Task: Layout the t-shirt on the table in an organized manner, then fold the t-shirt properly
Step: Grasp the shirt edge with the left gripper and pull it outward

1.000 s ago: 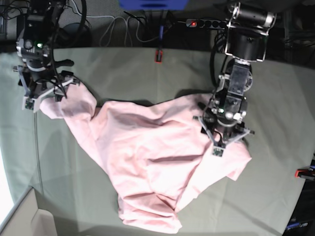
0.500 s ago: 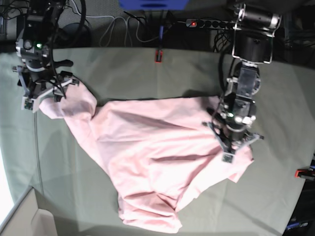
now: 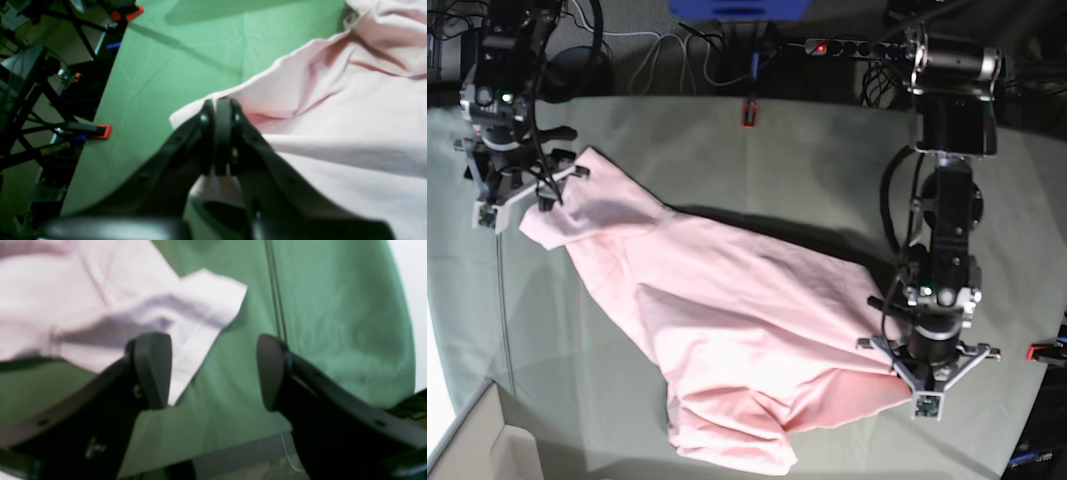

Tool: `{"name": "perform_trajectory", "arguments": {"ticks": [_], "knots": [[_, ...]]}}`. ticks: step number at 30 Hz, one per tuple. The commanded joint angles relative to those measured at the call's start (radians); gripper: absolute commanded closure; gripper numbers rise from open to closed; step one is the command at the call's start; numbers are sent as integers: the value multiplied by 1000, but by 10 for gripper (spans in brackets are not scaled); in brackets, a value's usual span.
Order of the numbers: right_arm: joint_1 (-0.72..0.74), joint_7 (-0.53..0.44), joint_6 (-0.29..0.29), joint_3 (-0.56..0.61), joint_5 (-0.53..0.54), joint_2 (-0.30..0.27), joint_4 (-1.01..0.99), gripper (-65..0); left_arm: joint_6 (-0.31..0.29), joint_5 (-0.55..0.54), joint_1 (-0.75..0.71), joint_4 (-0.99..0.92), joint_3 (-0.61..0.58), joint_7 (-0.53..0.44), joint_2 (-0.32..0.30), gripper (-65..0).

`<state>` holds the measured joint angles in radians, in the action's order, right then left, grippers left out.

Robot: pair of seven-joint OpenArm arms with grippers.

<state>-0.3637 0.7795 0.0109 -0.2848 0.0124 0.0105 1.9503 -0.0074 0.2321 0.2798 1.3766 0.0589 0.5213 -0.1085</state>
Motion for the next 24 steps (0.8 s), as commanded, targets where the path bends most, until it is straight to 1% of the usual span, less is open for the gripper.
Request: {"name": "perform_trajectory", "arguments": {"ticks": [1, 4, 6, 7, 11, 12, 17, 24], "knots": [[5, -21, 2, 5, 1, -4, 16, -405, 5, 5, 26, 19, 2, -23, -6, -4], [5, -22, 2, 66, 1, -5, 16, -405, 5, 5, 29, -21, 2, -23, -6, -12], [5, -21, 2, 95, 1, -7, 16, -405, 5, 5, 32, -47, 2, -23, -6, -43], [5, -21, 2, 104, 1, -7, 16, -405, 10, 5, 32, -55, 3, -23, -6, -75], [5, -21, 2, 121, 1, -7, 16, -405, 11, 5, 34, -59, 3, -23, -6, -241], [5, -21, 2, 121, 1, -7, 16, -405, 11, 5, 35, -59, 3, -30, -6, -255], [5, -21, 2, 121, 1, -7, 16, -405, 11, 5, 62, -108, 3, -28, -6, -255], [5, -21, 2, 121, 1, -5, 16, -405, 7, 5, 62, -145, 2, -31, -6, -252]]}}
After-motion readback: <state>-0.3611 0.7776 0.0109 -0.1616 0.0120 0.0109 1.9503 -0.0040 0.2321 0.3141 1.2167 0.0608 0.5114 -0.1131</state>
